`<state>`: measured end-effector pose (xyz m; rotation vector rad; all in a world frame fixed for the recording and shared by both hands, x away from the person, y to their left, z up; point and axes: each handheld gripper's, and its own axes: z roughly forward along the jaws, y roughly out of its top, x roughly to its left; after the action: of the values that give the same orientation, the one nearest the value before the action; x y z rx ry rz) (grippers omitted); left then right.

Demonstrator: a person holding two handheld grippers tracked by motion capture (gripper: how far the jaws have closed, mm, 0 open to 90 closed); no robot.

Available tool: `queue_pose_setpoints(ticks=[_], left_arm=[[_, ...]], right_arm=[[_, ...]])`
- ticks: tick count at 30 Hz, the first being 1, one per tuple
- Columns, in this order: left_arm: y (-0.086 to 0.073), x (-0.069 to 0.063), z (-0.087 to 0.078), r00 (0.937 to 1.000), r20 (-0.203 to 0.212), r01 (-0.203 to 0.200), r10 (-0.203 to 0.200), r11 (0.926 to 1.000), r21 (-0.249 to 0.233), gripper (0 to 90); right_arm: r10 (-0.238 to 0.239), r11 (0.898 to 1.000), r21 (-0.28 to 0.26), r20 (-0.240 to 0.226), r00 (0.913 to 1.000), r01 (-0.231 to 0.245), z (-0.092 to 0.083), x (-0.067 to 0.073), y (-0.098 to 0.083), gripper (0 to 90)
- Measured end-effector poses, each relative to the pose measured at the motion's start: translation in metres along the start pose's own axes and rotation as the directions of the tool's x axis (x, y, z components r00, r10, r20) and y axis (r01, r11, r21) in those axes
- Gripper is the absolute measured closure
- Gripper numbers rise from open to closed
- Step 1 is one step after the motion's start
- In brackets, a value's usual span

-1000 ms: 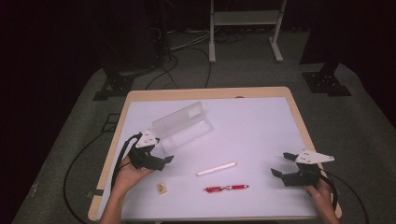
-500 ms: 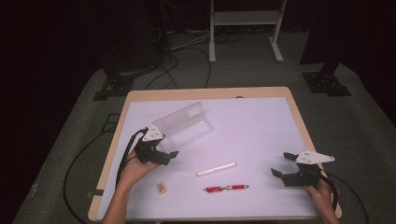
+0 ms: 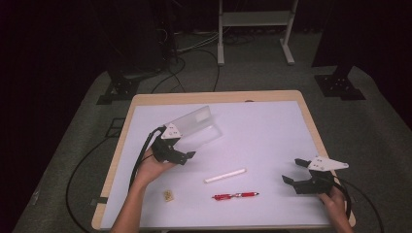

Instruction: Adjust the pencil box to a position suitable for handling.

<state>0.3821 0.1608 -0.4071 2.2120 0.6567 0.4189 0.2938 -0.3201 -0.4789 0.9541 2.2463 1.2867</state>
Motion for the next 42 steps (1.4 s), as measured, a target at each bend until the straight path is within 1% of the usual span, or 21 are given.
queue_pose_setpoints(ticks=[3,4,7,9,10,12,13,14,15,16,20,25,26,30,32,33,35,36,37,39,42], left_arm=[[0.002,0.0,0.003,1.0,0.003,-0.003,0.003,1.0,0.002,13.9],[0.006,0.001,0.008,1.0,0.008,-0.002,0.002,1.0,0.004,13.9],[0.009,0.003,0.013,0.9999,0.013,-0.006,0.006,0.9999,0.013,14.0],[0.011,0.004,0.019,0.9998,0.018,0.0,-0.001,0.9999,0.014,14.0],[0.011,0.004,0.022,0.9998,0.021,0.005,-0.006,0.9998,0.019,14.0],[0.011,0.005,0.027,0.9998,0.022,0.002,-0.003,0.9997,0.023,14.4],[0.011,0.005,0.027,0.9998,0.022,0.002,-0.003,0.9997,0.023,14.9],[0.01,0.006,0.031,0.9996,0.025,0.013,-0.013,0.9998,0.018,15.1],[0.01,0.007,0.033,0.9994,0.033,0.011,-0.011,0.9997,0.021,16.5],[0.009,0.007,0.035,0.9996,0.026,0.004,-0.004,0.9998,0.021,18.8],[0.008,0.01,0.043,0.9994,0.03,0.017,-0.018,0.9988,0.047,20.7],[0.007,0.013,0.051,0.9994,0.027,0.019,-0.02,0.998,0.061,23.2],[0.007,0.014,0.052,0.9996,0.027,0.01,-0.011,0.9977,0.067,24.8],[0.006,0.015,0.057,0.9997,0.026,0.003,-0.006,0.996,0.09,32.9],[0.005,0.016,0.059,0.9994,0.031,0.013,-0.016,0.9962,0.086,36.6],[0.004,0.017,0.06,0.9995,0.03,0.01,-0.013,0.9956,0.093,38.7],[0.003,0.018,0.062,0.9993,0.031,0.019,-0.022,0.9955,0.093,42.8],[0.002,0.018,0.063,0.9995,0.027,0.015,-0.017,0.9954,0.095,44.8],[0.002,0.018,0.064,0.9998,0.015,0.009,-0.011,0.9952,0.098,45.5],[0.002,0.019,0.064,0.9996,0.02,0.019,-0.021,0.9955,0.092,49.5],[0.001,0.02,0.066,0.9996,0.019,0.018,-0.02,0.9943,0.105,52.5]], right_arm=[[0.0,1.0,0.0,0.0,1.0,0.0,0.0,0.0,0.0,13.8],[-0.001,1.0,0.001,0.001,1.0,0.001,0.0,0.0,0.0,13.8],[-0.001,1.0,0.001,0.001,1.0,0.001,0.0,0.0,0.0,13.8],[-0.002,1.0,0.001,0.001,1.0,0.002,0.0,0.0,0.0,13.8],[-0.002,1.0,0.001,0.001,1.0,0.002,0.0,0.0,0.0,13.8],[-0.003,1.0,0.001,0.001,1.0,0.003,0.0,0.0,0.0,13.7],[-0.003,1.0,0.001,0.0,1.0,0.003,0.0,0.0,0.0,13.8],[-0.004,1.0,0.001,0.0,1.0,0.004,0.0,0.0,0.0,13.8],[-0.004,1.0,0.001,0.0,1.0,0.004,0.0,0.0,0.0,13.8],[-0.004,1.0,0.003,-0.001,1.0,0.004,0.0,0.001,0.0,13.8],[-0.004,1.0,0.003,-0.002,1.0,0.004,0.0,0.001,0.0,13.8],[-0.004,1.0,0.004,-0.002,1.0,0.004,0.0,0.001,0.0,13.8],[-0.006,1.0,0.004,-0.002,1.0,0.006,0.0,0.001,0.0,13.8],[-0.007,1.0,0.003,-0.004,1.0,0.007,0.0,0.001,0.0,13.8],[-0.009,1.0,0.003,-0.004,0.9999,0.009,0.0,0.001,0.0,13.8],[-0.01,1.0,0.003,-0.004,0.9999,0.01,0.0,0.001,0.0,13.8],[-0.013,1.0,0.003,-0.003,0.9999,0.013,0.0,0.001,0.0,13.8],[-0.013,1.0,0.003,-0.004,0.9999,0.013,0.0,0.001,0.0,13.8],[-0.013,1.0,0.002,-0.004,0.9999,0.013,0.0,0.001,0.0,13.8],[-0.011,1.0,0.002,-0.004,0.9999,0.011,0.0,0.001,0.0,13.8],[-0.011,1.0,0.001,-0.005,0.9999,0.011,0.0,0.001,0.0,13.8]])
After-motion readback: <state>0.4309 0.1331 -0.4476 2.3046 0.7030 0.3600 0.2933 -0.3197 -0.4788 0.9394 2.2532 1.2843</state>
